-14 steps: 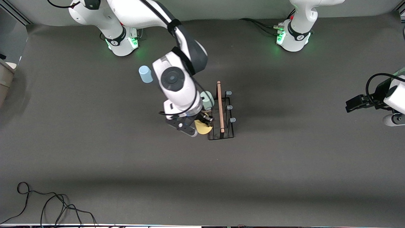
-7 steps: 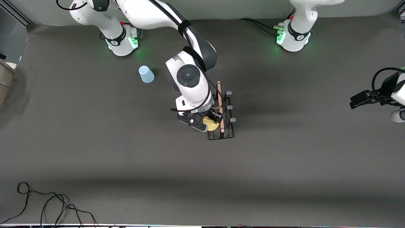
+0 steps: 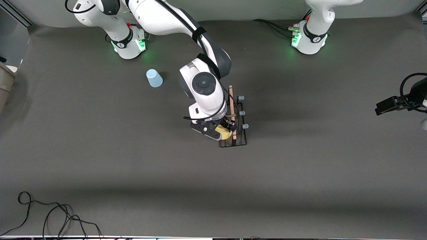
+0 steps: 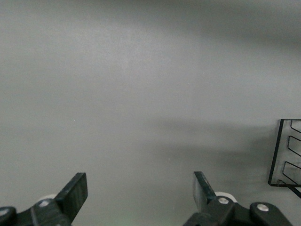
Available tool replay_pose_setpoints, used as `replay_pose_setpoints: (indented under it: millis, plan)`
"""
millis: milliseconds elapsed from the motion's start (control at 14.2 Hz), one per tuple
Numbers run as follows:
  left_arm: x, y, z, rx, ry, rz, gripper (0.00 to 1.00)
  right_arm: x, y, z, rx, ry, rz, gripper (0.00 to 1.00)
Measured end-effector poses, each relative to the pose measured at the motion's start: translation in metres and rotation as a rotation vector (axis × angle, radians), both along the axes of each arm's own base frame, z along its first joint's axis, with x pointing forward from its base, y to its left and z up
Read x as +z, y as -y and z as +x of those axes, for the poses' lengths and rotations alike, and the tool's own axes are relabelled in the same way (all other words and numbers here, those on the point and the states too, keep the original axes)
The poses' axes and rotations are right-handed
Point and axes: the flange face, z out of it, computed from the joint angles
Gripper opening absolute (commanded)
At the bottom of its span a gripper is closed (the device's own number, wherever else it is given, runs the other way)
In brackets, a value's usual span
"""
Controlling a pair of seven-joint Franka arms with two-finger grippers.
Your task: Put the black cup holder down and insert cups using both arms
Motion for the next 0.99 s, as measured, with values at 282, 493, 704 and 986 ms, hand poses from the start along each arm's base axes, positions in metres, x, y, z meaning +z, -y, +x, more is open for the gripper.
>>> replay_pose_setpoints:
  millis: [282, 493, 704, 986]
  plan:
    - [-0.003, 0.0, 0.003, -0.001, 0.006, 0.0, 1.0, 0.012, 0.003, 0.006, -0.006, 0.019, 0.007, 1.0]
    - [-0.004, 0.0, 0.004, 0.0, 0.007, -0.002, 1.0, 0.052, 0.032, 0.018, 0.005, -0.022, -0.011, 1.0]
    - [-0.005, 0.0, 0.005, 0.0, 0.006, -0.004, 1.0, 0.121, 0.102, 0.038, 0.052, -0.1, -0.002, 1.0]
    - [-0.005, -0.004, 0.005, 0.008, 0.007, -0.004, 1.0, 0.196, 0.214, 0.05, 0.154, -0.195, 0.006, 1.0]
